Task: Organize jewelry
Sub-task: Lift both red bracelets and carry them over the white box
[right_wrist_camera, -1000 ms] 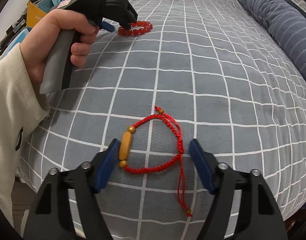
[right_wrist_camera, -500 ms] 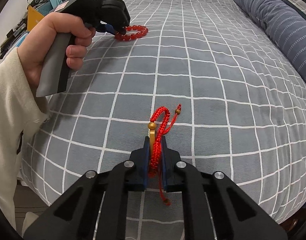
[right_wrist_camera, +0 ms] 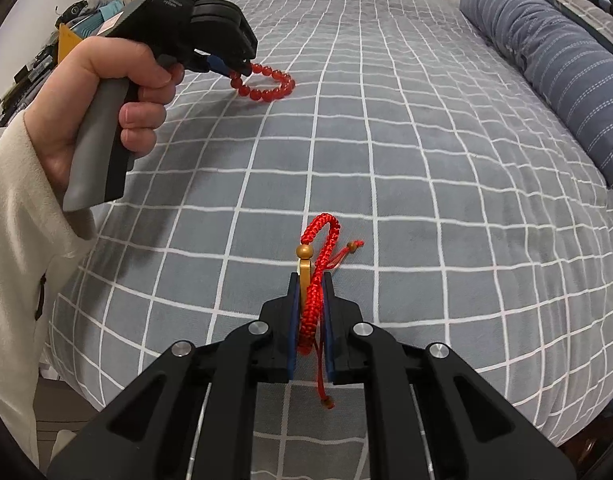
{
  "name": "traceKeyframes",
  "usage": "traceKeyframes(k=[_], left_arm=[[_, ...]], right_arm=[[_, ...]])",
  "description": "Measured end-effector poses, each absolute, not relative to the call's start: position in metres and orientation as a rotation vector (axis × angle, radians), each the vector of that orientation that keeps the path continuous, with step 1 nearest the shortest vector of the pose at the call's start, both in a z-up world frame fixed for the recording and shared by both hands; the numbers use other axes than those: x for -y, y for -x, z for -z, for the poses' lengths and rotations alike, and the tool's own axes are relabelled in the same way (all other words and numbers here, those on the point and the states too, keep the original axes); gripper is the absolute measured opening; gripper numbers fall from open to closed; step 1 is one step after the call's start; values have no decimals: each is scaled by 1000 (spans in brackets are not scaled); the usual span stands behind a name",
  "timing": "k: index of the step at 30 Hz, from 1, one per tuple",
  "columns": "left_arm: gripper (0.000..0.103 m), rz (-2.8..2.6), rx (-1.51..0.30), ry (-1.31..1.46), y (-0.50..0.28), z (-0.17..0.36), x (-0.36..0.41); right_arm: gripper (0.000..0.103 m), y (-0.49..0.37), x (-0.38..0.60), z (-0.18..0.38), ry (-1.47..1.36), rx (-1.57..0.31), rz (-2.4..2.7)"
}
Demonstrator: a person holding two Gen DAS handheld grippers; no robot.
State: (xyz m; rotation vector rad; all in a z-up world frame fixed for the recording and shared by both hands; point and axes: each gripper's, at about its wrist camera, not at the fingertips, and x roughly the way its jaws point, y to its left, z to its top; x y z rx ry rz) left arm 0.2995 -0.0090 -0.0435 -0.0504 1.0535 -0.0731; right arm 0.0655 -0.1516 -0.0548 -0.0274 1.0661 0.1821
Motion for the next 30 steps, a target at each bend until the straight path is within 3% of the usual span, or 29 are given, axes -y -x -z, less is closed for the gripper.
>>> traceKeyframes(k=[30], left_arm=[[13, 44, -927, 60, -206, -50, -28]], right_arm=[[9, -112, 128, 2, 50, -949, -166]])
